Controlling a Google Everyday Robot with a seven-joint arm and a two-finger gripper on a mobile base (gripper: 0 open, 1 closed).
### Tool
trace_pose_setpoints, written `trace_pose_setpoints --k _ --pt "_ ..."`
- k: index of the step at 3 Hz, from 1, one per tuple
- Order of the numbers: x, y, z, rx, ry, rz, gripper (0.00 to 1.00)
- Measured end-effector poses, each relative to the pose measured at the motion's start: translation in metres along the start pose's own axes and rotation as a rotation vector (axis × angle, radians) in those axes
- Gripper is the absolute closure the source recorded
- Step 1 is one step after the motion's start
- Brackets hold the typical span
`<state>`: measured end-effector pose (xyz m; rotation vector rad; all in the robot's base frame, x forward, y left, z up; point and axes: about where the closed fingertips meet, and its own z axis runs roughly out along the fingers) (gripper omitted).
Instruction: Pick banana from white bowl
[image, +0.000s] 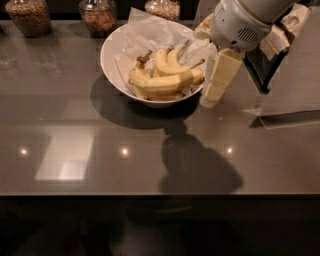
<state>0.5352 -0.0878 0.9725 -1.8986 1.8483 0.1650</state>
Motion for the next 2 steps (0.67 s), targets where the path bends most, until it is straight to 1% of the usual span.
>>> trace_pose_setpoints --k 1,2 --pt "-0.011 -0.013 0.019 -0.032 -0.016 -0.031 0.1" --pt "-0.02 -0.023 0.036 -0.05 -0.037 -0.06 0.2"
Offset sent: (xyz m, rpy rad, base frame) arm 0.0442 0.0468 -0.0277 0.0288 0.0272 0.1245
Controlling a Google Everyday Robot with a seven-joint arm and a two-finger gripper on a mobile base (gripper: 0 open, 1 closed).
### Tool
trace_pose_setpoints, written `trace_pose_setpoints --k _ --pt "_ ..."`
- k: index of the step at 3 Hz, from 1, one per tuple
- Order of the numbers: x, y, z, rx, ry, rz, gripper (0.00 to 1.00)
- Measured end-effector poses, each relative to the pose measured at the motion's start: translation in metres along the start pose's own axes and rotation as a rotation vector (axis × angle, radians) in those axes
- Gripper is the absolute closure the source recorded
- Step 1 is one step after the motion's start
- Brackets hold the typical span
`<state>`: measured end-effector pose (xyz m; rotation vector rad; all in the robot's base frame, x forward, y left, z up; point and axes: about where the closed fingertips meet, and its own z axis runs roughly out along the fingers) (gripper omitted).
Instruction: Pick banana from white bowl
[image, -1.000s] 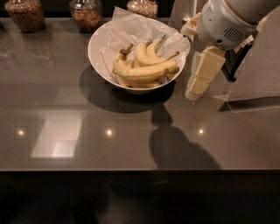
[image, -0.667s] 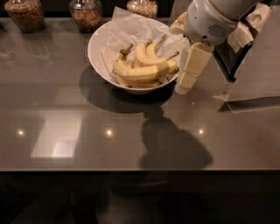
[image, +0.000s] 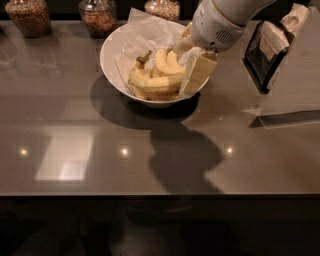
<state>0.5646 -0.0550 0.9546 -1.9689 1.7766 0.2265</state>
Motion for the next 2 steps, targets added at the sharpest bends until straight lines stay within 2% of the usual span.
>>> trace_pose_setpoints --k 1,2 --pt "-0.005 -0.008 0.016 -0.024 -0.011 -0.013 0.36" --pt "-0.009 -0.01 0.032 -0.054 -0.017 -0.02 0.41"
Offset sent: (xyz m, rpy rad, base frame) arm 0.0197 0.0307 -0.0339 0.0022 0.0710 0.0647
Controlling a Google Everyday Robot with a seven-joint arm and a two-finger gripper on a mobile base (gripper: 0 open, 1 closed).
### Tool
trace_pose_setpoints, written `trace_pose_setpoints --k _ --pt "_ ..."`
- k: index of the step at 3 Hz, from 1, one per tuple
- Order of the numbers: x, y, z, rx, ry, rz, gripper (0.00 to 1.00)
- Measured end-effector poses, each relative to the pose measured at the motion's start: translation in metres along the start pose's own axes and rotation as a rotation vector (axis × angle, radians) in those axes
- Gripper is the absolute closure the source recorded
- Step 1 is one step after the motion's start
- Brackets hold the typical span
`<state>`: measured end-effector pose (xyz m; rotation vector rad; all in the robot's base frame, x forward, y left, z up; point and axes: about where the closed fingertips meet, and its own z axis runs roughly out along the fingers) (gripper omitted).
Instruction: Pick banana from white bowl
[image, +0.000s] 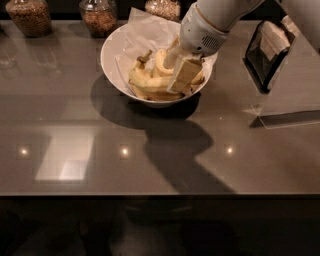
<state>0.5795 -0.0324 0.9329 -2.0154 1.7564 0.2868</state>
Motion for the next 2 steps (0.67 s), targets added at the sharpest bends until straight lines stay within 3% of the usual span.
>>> trace_pose_setpoints --k 1,2 --pt "-0.004 0.002 0.017 -0.036 -0.002 -0.006 0.43" --pt "-0.006 0.005 0.028 -0.059 -0.001 -0.011 0.51"
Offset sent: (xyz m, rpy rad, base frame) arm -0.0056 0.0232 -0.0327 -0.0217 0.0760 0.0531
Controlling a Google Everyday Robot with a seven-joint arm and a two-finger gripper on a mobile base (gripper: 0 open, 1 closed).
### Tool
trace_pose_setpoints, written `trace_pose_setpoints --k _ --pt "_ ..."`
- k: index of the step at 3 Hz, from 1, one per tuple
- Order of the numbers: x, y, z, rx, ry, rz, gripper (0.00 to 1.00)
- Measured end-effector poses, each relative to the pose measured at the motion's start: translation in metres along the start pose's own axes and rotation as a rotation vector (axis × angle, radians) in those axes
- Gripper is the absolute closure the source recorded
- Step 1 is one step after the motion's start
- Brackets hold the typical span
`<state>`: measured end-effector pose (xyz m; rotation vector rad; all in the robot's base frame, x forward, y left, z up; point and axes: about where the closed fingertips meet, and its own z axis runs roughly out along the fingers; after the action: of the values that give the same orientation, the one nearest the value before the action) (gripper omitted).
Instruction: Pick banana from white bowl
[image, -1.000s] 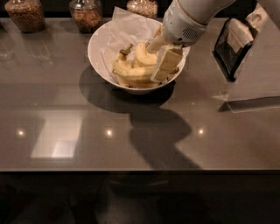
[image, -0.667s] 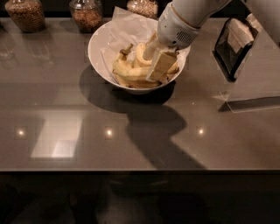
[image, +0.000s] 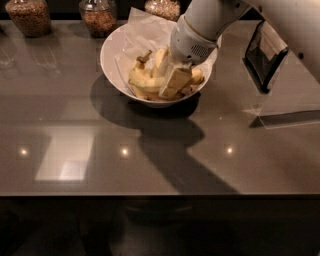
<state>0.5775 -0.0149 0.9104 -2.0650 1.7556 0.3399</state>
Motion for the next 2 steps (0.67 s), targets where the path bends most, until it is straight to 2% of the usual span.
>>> trace_pose_setpoints --k 1,2 --pt "0.0 0.0 0.0 0.0 0.0 0.0 0.7" --pt "-0.001 0.0008 -0.0091 0.016 0.012 0.0 0.93"
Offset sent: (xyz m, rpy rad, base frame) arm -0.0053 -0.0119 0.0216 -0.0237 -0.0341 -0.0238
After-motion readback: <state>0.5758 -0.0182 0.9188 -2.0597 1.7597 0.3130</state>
